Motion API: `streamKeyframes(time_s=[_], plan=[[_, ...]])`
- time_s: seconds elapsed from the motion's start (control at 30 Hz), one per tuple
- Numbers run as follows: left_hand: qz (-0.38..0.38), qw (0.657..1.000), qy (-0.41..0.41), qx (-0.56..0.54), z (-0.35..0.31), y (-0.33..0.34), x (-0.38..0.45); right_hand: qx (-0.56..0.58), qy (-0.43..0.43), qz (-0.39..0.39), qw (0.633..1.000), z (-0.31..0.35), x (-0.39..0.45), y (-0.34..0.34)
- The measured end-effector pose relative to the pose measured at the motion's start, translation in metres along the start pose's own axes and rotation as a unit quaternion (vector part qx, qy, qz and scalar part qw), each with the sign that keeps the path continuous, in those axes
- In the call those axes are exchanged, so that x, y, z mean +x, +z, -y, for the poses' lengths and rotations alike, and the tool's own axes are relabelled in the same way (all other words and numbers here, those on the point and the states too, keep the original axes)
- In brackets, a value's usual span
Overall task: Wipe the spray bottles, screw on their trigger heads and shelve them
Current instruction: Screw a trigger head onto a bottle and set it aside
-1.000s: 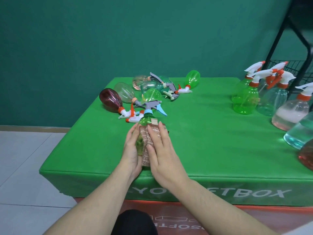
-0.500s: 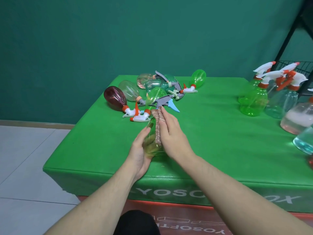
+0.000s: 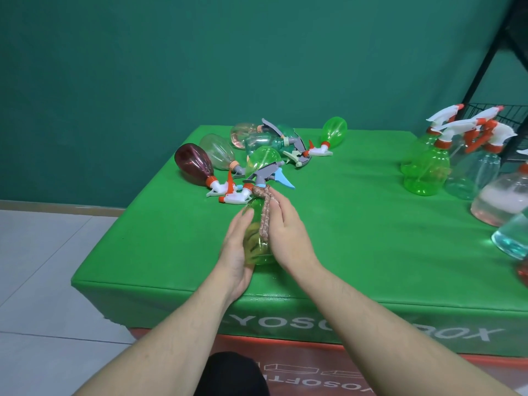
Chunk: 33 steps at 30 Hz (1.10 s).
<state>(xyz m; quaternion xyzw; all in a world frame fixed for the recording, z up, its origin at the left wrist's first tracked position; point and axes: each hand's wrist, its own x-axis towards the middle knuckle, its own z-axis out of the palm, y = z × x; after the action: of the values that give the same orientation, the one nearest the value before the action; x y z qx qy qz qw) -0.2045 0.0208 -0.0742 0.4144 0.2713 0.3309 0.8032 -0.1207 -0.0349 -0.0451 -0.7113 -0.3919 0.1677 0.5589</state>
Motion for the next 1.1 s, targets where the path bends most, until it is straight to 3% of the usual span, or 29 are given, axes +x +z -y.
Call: streamKeyframes(time_s=[0.3, 0.53, 0.73, 1.1], plan=[[0.014, 0.999, 0.051, -0.011, 0.001, 0.020, -0.006, 0.039, 0.069, -0.060, 0.995, 0.003, -0.019, -0.015], [-0.024, 0.996, 0.048, -0.075, 0.006, 0.079, -0.004, 0.150, 0.100, -0.117, 0.977, 0.006, -0.028, -0.041], [-0.039, 0.996, 0.060, 0.056, 0.028, 0.120, -0.005, 0.185, 0.178, -0.133, 0.957, 0.006, -0.022, -0.078], [-0.022, 0.973, 0.106, 0.202, 0.048, 0.171, 0.024, 0.133, 0.157, -0.115, 0.972, -0.023, -0.022, -0.160]])
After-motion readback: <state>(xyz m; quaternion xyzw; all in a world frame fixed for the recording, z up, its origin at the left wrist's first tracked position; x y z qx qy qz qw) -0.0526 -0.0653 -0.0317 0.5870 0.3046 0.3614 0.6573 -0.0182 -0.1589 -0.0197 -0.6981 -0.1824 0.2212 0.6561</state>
